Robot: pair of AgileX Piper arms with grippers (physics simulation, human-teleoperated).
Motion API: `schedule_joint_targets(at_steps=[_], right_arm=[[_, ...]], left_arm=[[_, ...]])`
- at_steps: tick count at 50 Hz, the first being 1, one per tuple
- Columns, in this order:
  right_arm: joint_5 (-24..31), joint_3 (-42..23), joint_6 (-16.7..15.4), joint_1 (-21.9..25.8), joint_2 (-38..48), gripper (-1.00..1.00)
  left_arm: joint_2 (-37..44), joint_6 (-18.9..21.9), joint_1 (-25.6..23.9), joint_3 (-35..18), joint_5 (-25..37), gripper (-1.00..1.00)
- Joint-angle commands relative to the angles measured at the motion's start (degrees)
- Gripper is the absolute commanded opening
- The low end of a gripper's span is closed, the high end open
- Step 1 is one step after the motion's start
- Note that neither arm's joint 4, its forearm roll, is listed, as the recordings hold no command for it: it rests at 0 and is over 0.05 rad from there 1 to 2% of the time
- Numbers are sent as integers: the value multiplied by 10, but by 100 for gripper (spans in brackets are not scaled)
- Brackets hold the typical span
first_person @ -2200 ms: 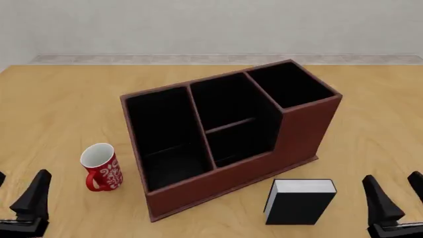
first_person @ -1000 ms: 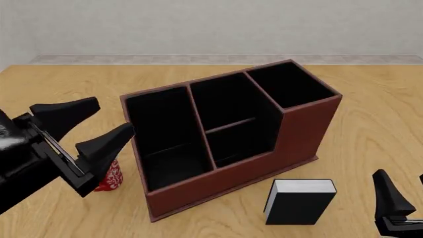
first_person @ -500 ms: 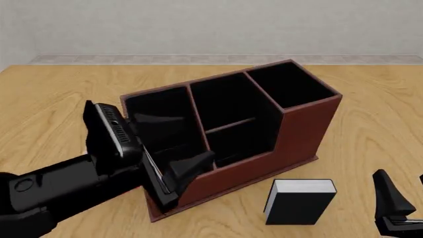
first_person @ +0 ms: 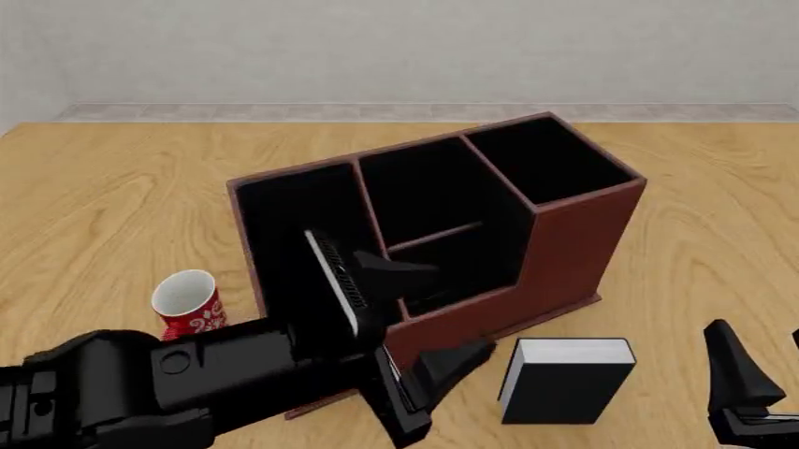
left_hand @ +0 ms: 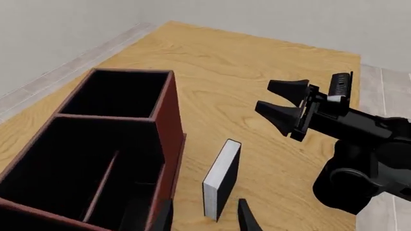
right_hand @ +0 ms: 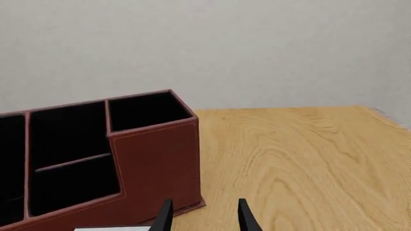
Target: Pick up the book and place it in the back compartment of the caddy.
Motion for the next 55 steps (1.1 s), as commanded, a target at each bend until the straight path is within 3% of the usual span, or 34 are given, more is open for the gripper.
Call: schedule_joint_targets(at_steps=[1, 24, 37, 55], right_arm=[[0, 0, 0, 0, 0, 100], [0, 0, 5, -2, 1, 100], [0, 0, 5, -2, 0, 100], [0, 0, 5, -3, 0, 100]], left_arm=[[64, -4, -24, -8, -31, 100], [140, 15, -49, -66, -18, 100], [182, 9, -54, -69, -40, 100], [228, -5, -30, -83, -49, 100]])
